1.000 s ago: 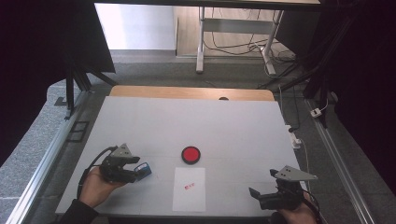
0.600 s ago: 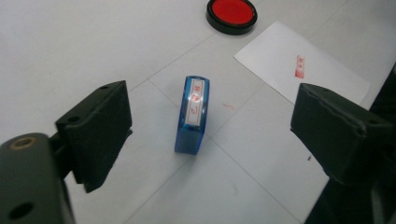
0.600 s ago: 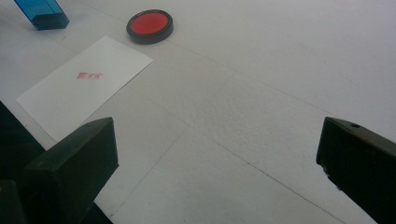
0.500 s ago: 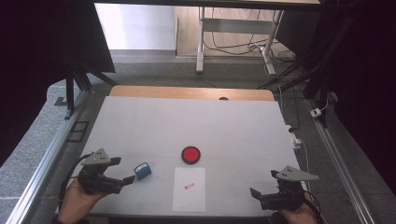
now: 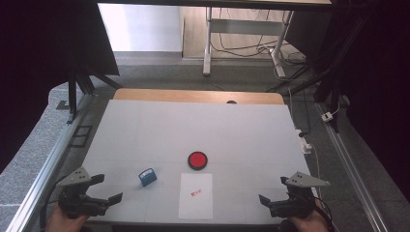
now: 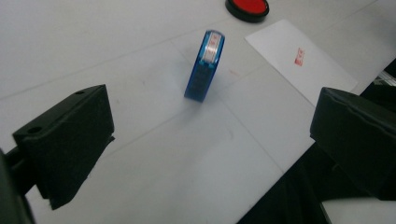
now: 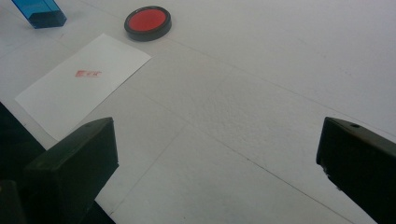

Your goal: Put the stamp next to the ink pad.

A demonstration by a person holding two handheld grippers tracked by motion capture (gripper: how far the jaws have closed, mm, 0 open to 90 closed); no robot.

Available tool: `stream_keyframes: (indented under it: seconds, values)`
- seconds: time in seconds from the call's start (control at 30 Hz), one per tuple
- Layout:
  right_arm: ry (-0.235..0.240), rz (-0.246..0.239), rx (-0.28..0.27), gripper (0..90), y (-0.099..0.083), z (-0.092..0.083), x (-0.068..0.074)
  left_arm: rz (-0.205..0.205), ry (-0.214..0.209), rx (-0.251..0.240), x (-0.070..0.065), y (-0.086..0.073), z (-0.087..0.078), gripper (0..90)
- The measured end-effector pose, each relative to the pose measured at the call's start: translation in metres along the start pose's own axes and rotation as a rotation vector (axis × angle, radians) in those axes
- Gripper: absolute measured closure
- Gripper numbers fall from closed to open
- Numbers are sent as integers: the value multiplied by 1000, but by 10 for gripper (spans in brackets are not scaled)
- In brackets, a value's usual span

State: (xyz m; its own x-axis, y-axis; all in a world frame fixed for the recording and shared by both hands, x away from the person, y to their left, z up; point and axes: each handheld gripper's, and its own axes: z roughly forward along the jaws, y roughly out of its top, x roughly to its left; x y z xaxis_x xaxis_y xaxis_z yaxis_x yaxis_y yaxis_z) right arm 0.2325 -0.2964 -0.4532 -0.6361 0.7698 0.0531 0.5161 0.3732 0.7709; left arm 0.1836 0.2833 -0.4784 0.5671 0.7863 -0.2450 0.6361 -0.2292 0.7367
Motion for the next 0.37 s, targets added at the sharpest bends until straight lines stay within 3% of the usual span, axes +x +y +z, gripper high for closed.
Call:
stream_keyframes:
  seconds: [0.37]
  values:
    - [1,-3,9,0,0,1,0,5,24,22,-2,-4,-1,0]
